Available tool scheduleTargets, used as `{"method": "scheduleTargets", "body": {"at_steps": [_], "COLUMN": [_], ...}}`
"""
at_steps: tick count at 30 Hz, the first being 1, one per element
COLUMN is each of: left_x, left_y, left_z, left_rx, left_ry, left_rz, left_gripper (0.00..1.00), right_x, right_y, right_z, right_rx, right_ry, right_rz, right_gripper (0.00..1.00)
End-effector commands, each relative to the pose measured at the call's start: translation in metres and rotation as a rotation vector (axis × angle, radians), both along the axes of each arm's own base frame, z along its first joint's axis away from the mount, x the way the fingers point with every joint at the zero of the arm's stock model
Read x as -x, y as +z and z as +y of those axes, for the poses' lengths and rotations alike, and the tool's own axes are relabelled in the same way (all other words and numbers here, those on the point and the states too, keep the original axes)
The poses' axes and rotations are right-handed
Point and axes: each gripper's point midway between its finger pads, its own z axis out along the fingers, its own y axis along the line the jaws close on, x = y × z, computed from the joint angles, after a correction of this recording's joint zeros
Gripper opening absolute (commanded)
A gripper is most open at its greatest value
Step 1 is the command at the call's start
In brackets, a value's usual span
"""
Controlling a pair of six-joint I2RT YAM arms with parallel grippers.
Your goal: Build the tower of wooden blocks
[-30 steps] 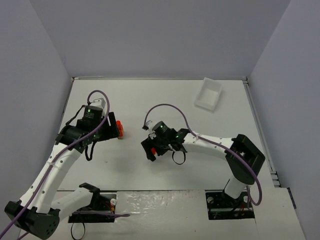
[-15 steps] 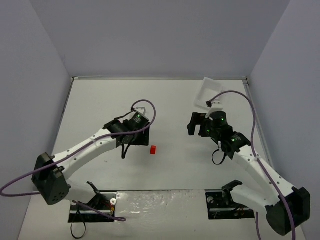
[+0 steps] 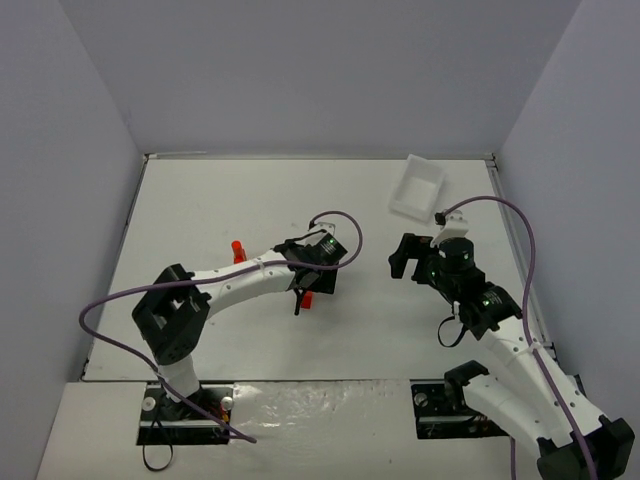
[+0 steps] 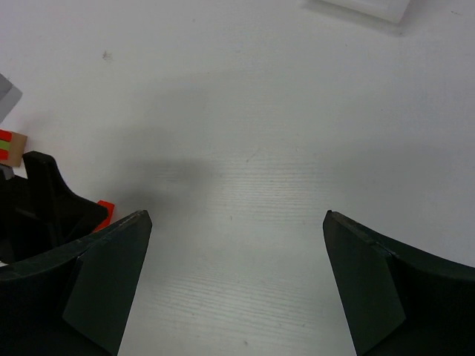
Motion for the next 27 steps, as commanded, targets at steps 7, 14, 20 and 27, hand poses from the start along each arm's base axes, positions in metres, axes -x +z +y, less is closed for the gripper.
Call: {"method": "scheduleTargets", "body": {"at_steps": [7, 14, 20, 27], "left_x": [-0.003, 0.007, 0.010, 0.010], "left_y": [0.001, -0.007, -0.013, -0.015], "left_z": [-0.012, -0.001, 0.009, 0.012], "left_rx": [0.059, 0.035, 0.010, -0.001], "left_ry": [0.031, 0.065, 0.094, 0.099], "left_rz": [0.005, 0.043, 0.060, 0.070], "left_gripper": [0.52, 0.50, 0.50, 0.50], "right_x": [-0.002, -0.001, 0.000, 0.001], "right_y": [0.005, 0.001, -0.001, -0.002], "right_z": [-0.005, -0.005, -0.005, -0.004], "right_rx": [-0.002, 0.004, 0.008, 0.007], "right_ry": [-0.023, -0.016, -0.008, -0.003], "right_rz": [-0.037, -0.029, -0.026, -0.023], "right_gripper": [0.99, 1.00, 1.00, 1.00]}}
